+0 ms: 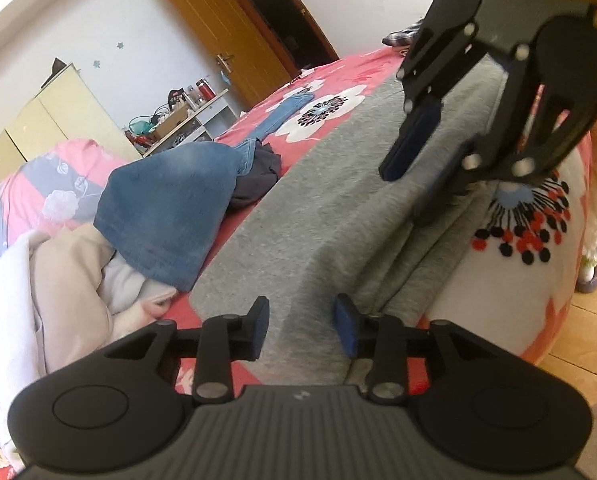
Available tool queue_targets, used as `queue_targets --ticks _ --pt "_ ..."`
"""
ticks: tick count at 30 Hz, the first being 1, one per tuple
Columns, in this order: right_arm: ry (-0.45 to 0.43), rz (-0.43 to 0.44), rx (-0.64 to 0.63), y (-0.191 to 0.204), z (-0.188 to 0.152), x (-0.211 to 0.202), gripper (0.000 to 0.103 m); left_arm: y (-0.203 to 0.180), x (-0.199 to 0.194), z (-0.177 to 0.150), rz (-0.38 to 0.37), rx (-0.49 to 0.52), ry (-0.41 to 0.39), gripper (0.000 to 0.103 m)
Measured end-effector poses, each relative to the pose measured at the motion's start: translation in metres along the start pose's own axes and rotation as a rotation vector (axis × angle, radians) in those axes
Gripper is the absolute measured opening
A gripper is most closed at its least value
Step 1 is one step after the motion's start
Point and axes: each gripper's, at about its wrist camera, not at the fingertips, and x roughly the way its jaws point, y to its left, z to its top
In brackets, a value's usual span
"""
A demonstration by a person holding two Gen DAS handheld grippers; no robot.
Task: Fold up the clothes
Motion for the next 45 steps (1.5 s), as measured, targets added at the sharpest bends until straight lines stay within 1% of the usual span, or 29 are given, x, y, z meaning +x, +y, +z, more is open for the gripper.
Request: queue_targets --ticks 1,2,6,9,10,11,12,13,14,18,20,22,25,28,30,33,34,36,38,39,40,41,43,45 --pt "-0.014 0.031 0.029 -0.003 0.001 -0.005 0.043 0.000 0.000 0.000 0.002 0.004 -0.002 0.038" --pt "-0.028 0.057 0.059 -0.006 0.003 -0.007 0.050 -0.001 -0.001 0.000 0.004 0.009 -0.004 0.038" --pt "-0.042 0.129 0.132 -0.015 0.012 -0.002 0.050 -0.004 -0.003 -0.002 0.011 0.031 -0.011 0.037" --pt "0.007 0.141 0.113 -0.014 0.017 0.017 0.049 -0.002 -0.006 -0.003 0.003 0.019 -0.015 0.037" --pt "0.028 0.141 0.098 -0.013 0.018 0.025 0.045 0.000 -0.007 -0.003 -0.005 0.008 -0.019 0.038" --pt "0.056 0.123 0.058 -0.009 0.019 0.033 0.035 0.001 -0.008 -0.004 -0.012 -0.002 -0.023 0.039" --pt "0.071 0.084 0.008 -0.003 0.018 0.038 0.029 0.003 -0.009 -0.005 -0.020 -0.012 -0.026 0.041" --pt "0.075 0.050 -0.030 0.003 0.019 0.041 0.021 0.005 -0.009 -0.005 -0.028 -0.022 -0.030 0.046" --pt "0.049 0.026 -0.034 0.006 0.020 0.038 0.012 0.007 -0.010 -0.006 -0.036 -0.032 -0.034 0.049" --pt "-0.060 -0.057 -0.025 0.015 0.025 0.018 0.009 0.014 -0.011 -0.008 -0.060 -0.076 -0.045 0.049" --pt "-0.080 -0.079 -0.042 0.019 0.022 0.014 0.008 0.018 -0.010 -0.007 -0.066 -0.112 -0.054 0.048" --pt "-0.094 -0.121 -0.099 0.027 0.018 0.012 0.008 0.025 -0.010 -0.007 -0.075 -0.161 -0.062 0.048" --pt "-0.134 -0.219 -0.246 0.044 0.016 0.011 0.008 0.032 -0.010 -0.009 -0.087 -0.214 -0.066 0.041" --pt "-0.158 -0.292 -0.393 0.060 0.009 0.012 0.008 0.034 -0.010 -0.013 -0.074 -0.237 -0.056 0.018" --pt "-0.170 -0.344 -0.513 0.073 0.002 0.013 0.008 0.030 -0.011 -0.015 -0.053 -0.219 -0.047 0.013" --pt "-0.173 -0.419 -0.732 0.094 -0.021 0.022 0.008 0.017 -0.011 -0.020 -0.012 -0.155 -0.027 0.012" --pt "-0.155 -0.431 -0.800 0.098 -0.033 0.029 0.009 0.014 -0.010 -0.022 -0.008 -0.152 -0.025 0.012" --pt "-0.086 -0.441 -0.919 0.104 -0.059 0.044 0.012 0.009 -0.010 -0.027 0.001 -0.145 -0.020 0.012" --pt "-0.099 -0.479 -0.949 0.106 -0.077 0.041 0.014 0.004 -0.009 -0.031 0.010 -0.139 -0.015 0.012" --pt "-0.102 -0.479 -0.927 0.107 -0.078 0.033 0.019 0.001 -0.009 -0.033 0.015 -0.136 -0.012 0.012" --pt "-0.105 -0.478 -0.904 0.107 -0.078 0.025 0.030 -0.001 -0.009 -0.035 0.019 -0.132 -0.010 0.012" --pt "-0.108 -0.475 -0.879 0.106 -0.079 0.017 0.047 -0.003 -0.008 -0.037 0.022 -0.132 -0.009 0.012" --pt "-0.120 -0.457 -0.817 0.104 -0.077 -0.007 0.057 -0.001 -0.008 -0.039 0.020 -0.137 -0.014 0.012" --pt "-0.133 -0.420 -0.752 0.100 -0.074 -0.030 0.057 -0.003 -0.008 -0.039 0.025 -0.123 -0.015 0.012"
